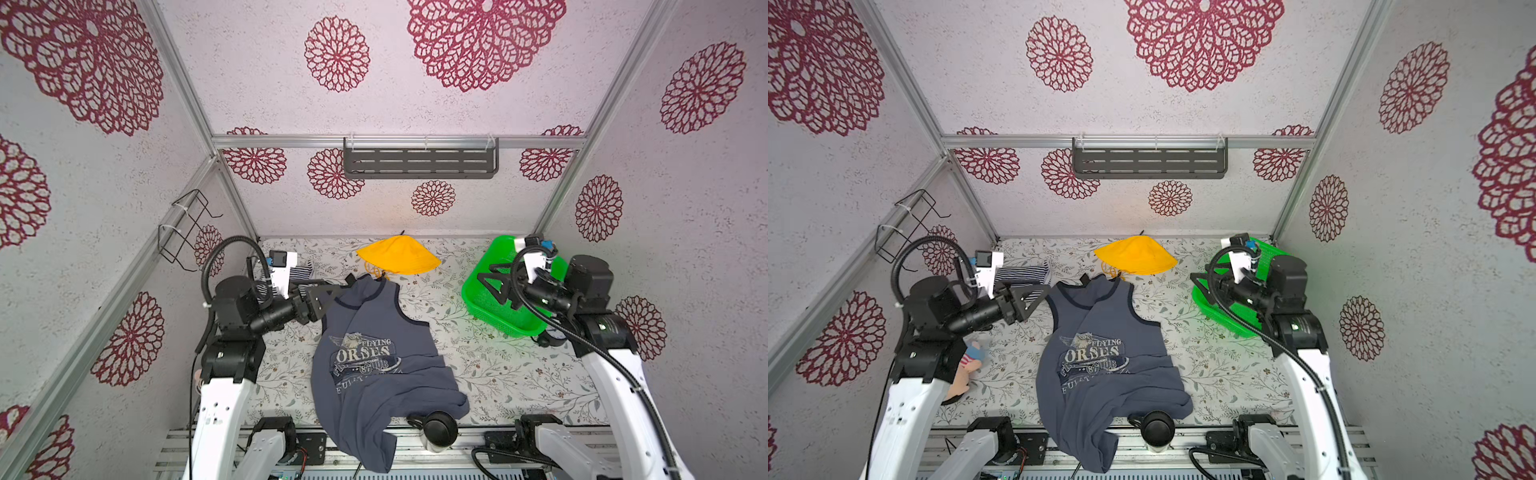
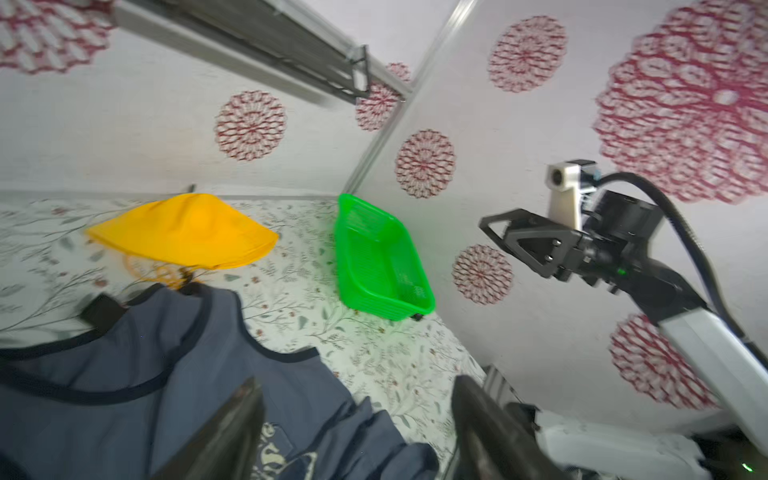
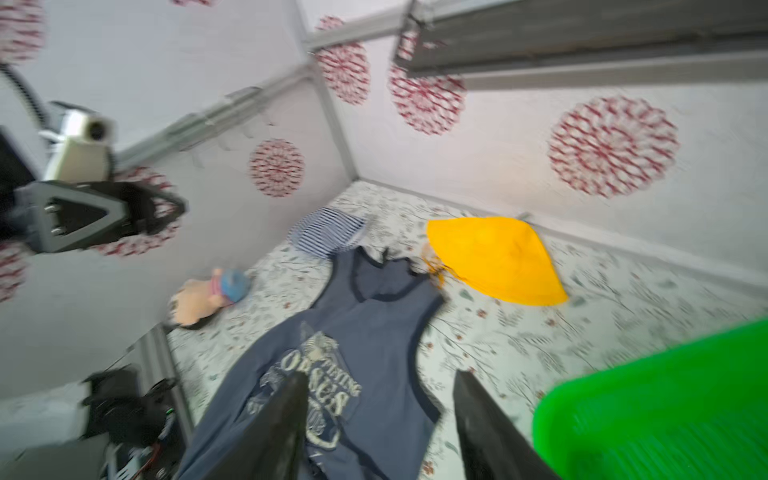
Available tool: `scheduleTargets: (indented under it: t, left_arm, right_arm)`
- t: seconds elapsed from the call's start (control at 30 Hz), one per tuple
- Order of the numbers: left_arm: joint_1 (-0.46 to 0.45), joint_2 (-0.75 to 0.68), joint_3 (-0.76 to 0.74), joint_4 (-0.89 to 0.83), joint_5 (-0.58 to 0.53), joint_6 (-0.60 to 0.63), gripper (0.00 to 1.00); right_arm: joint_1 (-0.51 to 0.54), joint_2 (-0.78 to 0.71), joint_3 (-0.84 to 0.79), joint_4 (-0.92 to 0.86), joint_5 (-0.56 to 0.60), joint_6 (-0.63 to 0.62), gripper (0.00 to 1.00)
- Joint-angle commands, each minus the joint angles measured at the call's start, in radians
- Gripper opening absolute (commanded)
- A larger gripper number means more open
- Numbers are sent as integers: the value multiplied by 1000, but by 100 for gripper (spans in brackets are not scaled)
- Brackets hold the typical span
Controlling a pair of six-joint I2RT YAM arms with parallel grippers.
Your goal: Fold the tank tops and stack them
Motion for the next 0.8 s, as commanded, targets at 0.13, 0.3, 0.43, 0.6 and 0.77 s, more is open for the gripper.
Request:
scheduleTargets:
  t: [0.13, 0.3, 0.43, 0.6, 0.77]
  left_arm:
    - [-209, 403, 82, 46, -572, -51, 42]
    - [-352, 710, 217, 15, -646, -31, 48]
    - [-394, 909, 350, -60, -753, 5, 88]
    - [-432, 1024, 466, -120, -890, 34, 98]
    - [-434, 1161, 520, -116, -928, -6, 96]
  right_arm:
    - [369, 243, -30, -112, 541, 98, 34]
    - [455, 248, -190, -90, 560, 264, 20]
    - [542, 259, -299, -36, 530, 375, 17]
    - [618, 245, -386, 12, 514, 456, 20]
    - [651, 242, -480, 62, 490, 518, 20]
